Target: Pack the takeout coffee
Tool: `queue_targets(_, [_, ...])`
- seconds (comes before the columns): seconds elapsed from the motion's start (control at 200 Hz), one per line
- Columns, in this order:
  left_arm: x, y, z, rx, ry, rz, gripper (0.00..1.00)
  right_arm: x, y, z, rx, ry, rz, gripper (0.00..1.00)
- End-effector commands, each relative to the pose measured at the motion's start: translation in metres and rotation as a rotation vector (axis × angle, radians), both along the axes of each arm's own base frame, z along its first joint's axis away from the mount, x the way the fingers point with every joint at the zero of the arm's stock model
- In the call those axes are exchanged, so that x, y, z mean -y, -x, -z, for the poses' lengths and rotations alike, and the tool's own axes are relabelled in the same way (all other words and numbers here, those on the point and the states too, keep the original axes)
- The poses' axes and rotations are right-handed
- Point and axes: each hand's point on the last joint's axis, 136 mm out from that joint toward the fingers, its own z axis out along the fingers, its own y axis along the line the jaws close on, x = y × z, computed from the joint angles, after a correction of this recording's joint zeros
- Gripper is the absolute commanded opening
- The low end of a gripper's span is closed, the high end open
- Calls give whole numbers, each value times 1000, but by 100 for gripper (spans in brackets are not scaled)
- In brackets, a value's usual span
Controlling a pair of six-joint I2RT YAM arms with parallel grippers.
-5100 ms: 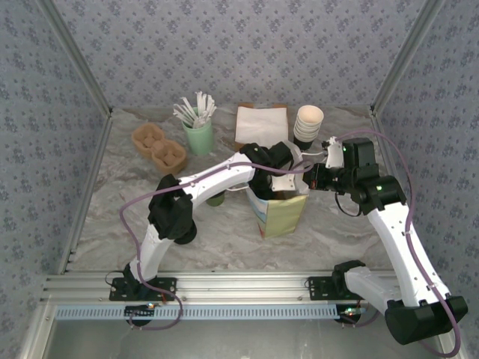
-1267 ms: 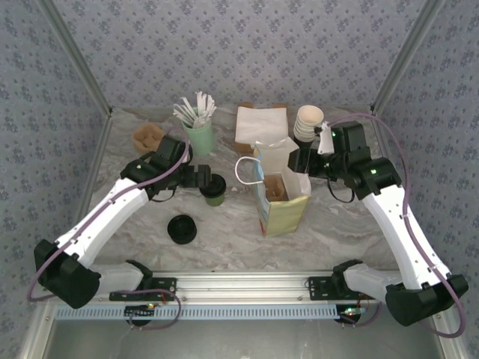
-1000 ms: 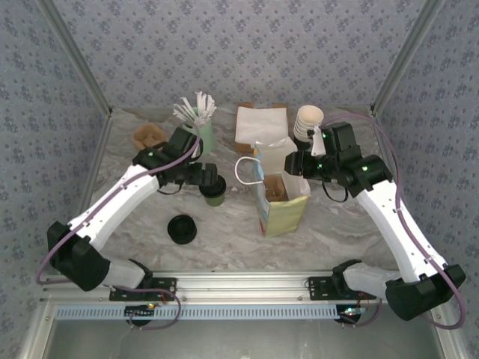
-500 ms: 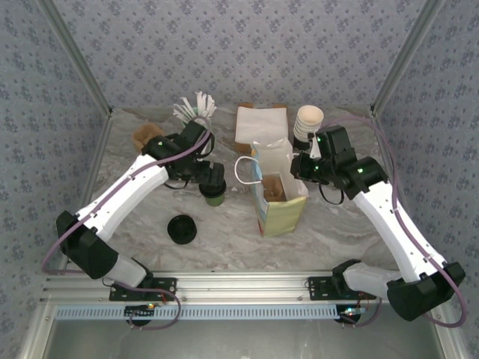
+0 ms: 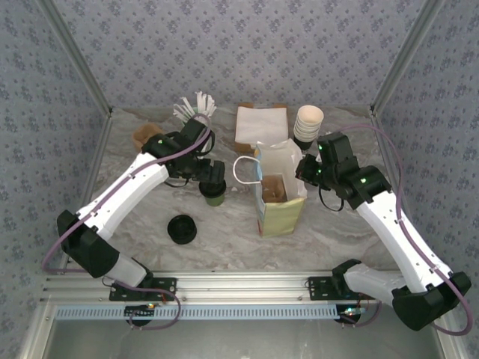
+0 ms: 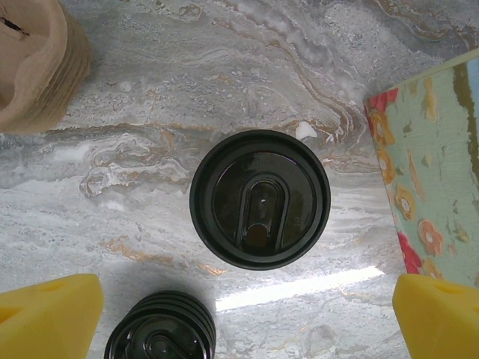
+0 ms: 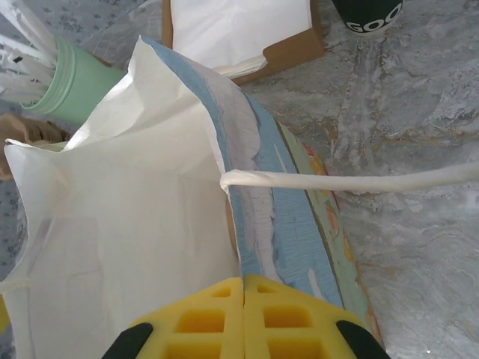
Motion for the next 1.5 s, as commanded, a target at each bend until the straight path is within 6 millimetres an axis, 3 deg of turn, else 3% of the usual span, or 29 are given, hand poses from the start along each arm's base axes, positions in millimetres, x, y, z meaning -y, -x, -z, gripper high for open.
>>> queue_targets(0.0, [-1, -5, -1, -5, -12, -11, 99, 8, 2, 4, -22, -9, 76, 7])
queue_targets(0.215, [9, -4, 10, -45, -1, -7, 99, 5, 1, 2, -18, -25, 66, 14])
queue_targets(0.35, [16, -4, 22, -75, 5, 0, 99, 11, 2, 0, -16, -9, 69, 32])
queue_targets(0.795, [27, -1, 59, -163, -44, 12, 98, 28, 6, -55, 122, -30, -6, 59])
queue_targets(1.039, [19, -2, 73, -180, -101, -30, 93, 42, 9, -74, 184, -8, -1, 64])
queue_targets(1.494, [24, -3, 85, -208, -124, -37, 88, 65, 16, -79, 201, -8, 52, 65])
